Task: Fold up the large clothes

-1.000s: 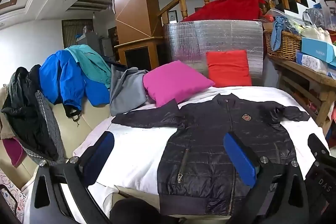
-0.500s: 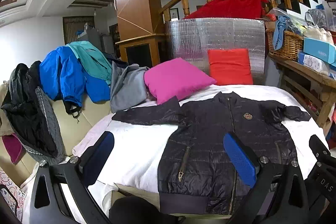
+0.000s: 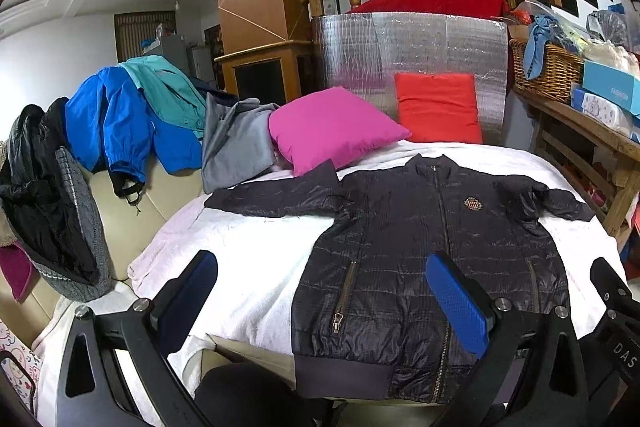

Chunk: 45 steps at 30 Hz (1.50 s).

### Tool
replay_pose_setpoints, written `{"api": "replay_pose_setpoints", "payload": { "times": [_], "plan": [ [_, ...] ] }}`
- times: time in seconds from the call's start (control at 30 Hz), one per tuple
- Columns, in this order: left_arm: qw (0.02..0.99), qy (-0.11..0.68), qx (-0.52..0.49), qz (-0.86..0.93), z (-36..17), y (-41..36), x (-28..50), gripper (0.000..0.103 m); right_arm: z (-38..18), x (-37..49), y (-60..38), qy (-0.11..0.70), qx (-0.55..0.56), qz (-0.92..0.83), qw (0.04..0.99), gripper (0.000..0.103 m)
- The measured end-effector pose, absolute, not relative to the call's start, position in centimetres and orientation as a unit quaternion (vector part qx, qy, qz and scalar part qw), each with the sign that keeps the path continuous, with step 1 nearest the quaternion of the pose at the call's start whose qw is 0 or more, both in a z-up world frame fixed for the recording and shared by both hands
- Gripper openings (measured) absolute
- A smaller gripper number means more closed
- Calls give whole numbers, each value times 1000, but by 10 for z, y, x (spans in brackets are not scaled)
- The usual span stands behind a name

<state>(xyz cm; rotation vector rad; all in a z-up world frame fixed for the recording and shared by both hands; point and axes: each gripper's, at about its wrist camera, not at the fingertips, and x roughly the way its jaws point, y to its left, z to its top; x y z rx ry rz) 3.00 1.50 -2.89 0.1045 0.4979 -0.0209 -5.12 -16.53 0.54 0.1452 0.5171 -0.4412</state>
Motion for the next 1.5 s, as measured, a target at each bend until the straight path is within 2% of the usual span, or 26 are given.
{"api": "replay_pose_setpoints", "payload": {
  "times": [0.53, 1.07, 1.5],
  "plan": [
    [965, 253, 66, -26, -36, -2, 36, 103, 1, -43, -172, 262, 64, -228, 936, 103],
    [961, 268, 61, -16, -49, -15, 82, 103, -14, -11, -197, 280, 68, -242, 927, 103],
    [966, 246, 78, -8, -56, -51, 134, 103, -25, 35, -220, 287, 70, -238, 925, 103]
  ]
}}
